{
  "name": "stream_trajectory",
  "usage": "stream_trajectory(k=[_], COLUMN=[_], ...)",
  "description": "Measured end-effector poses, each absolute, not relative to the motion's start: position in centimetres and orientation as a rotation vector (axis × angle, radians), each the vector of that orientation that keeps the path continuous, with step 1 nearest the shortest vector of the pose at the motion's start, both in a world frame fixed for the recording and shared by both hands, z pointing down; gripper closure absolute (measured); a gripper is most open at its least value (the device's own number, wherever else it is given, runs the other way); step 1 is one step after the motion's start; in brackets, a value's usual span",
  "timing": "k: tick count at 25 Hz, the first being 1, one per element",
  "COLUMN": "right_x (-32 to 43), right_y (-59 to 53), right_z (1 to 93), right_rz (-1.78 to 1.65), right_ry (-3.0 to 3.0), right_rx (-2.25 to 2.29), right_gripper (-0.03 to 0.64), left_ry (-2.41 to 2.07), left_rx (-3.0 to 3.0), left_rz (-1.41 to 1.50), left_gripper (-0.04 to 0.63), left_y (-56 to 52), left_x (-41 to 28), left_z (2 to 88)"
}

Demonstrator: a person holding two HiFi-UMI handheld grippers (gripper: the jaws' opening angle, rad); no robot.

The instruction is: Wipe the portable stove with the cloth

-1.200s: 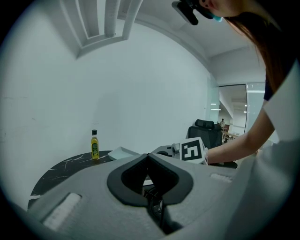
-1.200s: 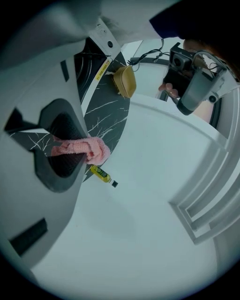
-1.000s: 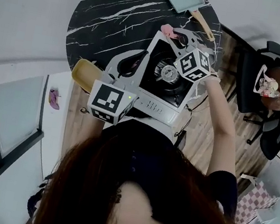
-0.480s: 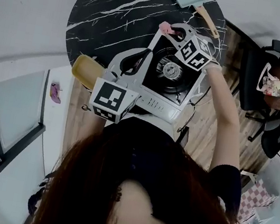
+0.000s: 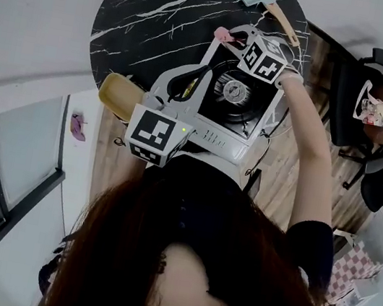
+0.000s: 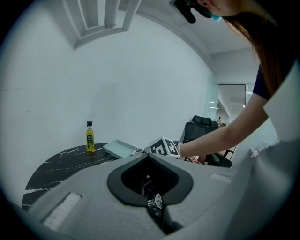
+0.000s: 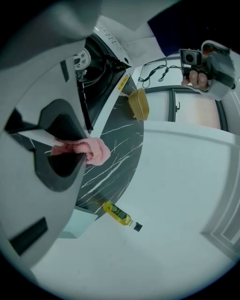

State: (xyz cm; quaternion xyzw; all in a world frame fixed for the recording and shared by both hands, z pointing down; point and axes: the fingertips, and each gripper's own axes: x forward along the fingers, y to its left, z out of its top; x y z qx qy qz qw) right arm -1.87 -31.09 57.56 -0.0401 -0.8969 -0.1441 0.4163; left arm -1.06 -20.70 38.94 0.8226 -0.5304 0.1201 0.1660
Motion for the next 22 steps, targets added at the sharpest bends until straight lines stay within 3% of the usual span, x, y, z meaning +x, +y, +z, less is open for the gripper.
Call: stream_trajectory(k=[22], right_x=[0.8], right_y=[-30.6], right_z=[57.8], right_rz=[-0.362], right_ry=[-2.168], right_rx=[-0.143], right_gripper=[0.563], left_ry=[-1.458], left_rx=[2.407], left_rz=[0.372], left_gripper=[0.586], left_y=[-19.7], left_x=[1.0], left_z=[38.1])
